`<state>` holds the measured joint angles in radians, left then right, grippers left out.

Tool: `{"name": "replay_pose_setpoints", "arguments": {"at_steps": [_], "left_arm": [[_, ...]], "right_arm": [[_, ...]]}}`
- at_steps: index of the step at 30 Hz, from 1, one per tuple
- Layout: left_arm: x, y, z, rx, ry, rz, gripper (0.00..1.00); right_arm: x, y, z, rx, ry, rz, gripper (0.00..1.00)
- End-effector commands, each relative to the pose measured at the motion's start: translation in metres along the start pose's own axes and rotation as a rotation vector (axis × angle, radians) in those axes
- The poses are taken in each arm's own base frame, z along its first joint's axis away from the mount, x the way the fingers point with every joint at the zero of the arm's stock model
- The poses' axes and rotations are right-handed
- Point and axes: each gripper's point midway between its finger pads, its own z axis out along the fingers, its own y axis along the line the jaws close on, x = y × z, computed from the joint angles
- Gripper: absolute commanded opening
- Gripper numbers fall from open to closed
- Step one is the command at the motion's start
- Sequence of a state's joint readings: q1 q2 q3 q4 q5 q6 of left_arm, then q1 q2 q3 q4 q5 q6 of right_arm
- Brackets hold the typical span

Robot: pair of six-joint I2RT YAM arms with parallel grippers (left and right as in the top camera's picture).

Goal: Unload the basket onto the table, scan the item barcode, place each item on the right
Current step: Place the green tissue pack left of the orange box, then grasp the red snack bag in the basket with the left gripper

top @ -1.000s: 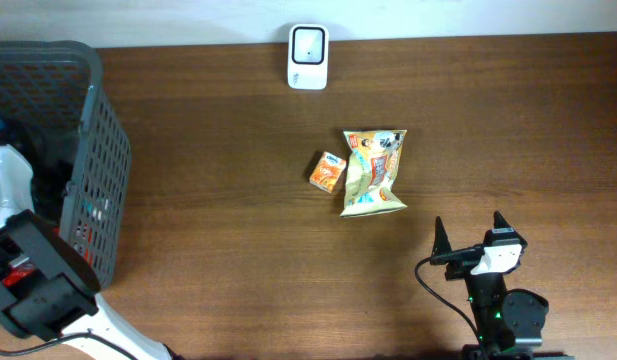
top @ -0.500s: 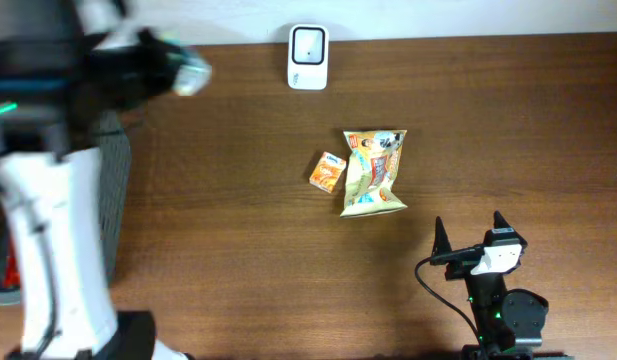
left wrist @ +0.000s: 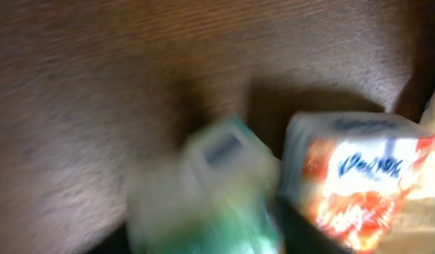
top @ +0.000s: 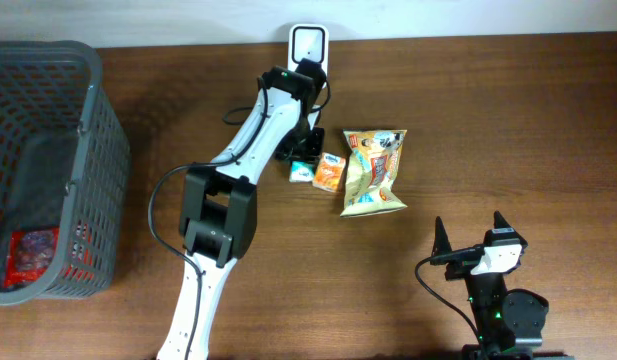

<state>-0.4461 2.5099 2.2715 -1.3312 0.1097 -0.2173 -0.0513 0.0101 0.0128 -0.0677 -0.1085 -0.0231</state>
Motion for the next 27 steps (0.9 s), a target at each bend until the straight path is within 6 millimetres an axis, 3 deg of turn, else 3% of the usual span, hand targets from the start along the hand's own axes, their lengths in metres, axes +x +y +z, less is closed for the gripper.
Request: {"name": "replay_pose_setpoints", "arguments": {"at_steps": [1, 3, 6, 8, 10, 12, 15, 16, 17, 18, 20, 22, 23, 24, 26, 27], "left_arm": [[-0.002, -0.011, -0.002, 0.034, -0.009, 0.023, 0.99], [-0.010, 0.000, -0.026, 0.009, -0.042, 0.005, 1.00], [-0.034, 0.023, -0.138, 0.043, -0.261, -0.047, 0.99], [-0.040, 0.051, -0.222, 0.065, -0.493, -0.092, 0.99], [-0.024, 0.105, -0.284, 0.049, -0.632, -0.197, 0.98], [-0.007, 0.143, -0.321, 0.026, -0.713, -0.271, 0.98], [0.051, 0.220, -0.395, -0.060, -0.885, -0.441, 0.99], [0.081, 0.261, -0.416, -0.164, -0.932, -0.549, 0.99], [0.095, 0.281, -0.422, -0.223, -0.940, -0.607, 0.99], [0.120, 0.316, -0.428, -0.303, -0.940, -0.746, 0.99], [0.141, 0.351, -0.419, -0.330, -0.901, -0.873, 0.99], [0.164, 0.393, -0.378, -0.341, -0.736, -1.015, 0.99], [0.182, 0.416, -0.339, -0.351, -0.591, -1.150, 0.99], [0.197, 0.426, -0.296, -0.335, -0.436, -1.262, 0.99], [0.208, 0.432, -0.243, -0.302, -0.280, -1.367, 0.99], [0.213, 0.439, -0.207, -0.291, -0.206, -1.389, 0.99]], "right_arm": [[0.003, 0.001, 0.000, 0.000, 0.004, 0.002, 0.98], [0.003, 0.001, 0.000, 0.000, 0.004, 0.002, 0.99], [0.003, 0.001, 0.000, 0.000, 0.004, 0.002, 0.98], [0.003, 0.001, 0.000, 0.000, 0.005, 0.002, 0.99], [0.003, 0.001, 0.000, 0.000, 0.004, 0.002, 0.98], [0.003, 0.001, 0.000, 0.000, 0.004, 0.002, 0.98], [0.003, 0.001, 0.000, 0.000, 0.004, 0.002, 0.98], [0.003, 0.001, 0.000, 0.000, 0.004, 0.002, 0.98], [0.003, 0.001, 0.000, 0.000, 0.004, 0.002, 0.98], [0.003, 0.001, 0.000, 0.000, 0.005, 0.002, 0.99], [0.003, 0.001, 0.000, 0.000, 0.004, 0.002, 0.98], [0.003, 0.001, 0.000, 0.000, 0.005, 0.002, 0.98], [0.003, 0.001, 0.000, 0.000, 0.004, 0.002, 0.98], [0.003, 0.001, 0.000, 0.000, 0.004, 0.002, 0.98], [0.003, 0.001, 0.000, 0.000, 0.004, 0.002, 0.98], [0.003, 0.001, 0.000, 0.000, 0.004, 0.002, 0.98]]}}
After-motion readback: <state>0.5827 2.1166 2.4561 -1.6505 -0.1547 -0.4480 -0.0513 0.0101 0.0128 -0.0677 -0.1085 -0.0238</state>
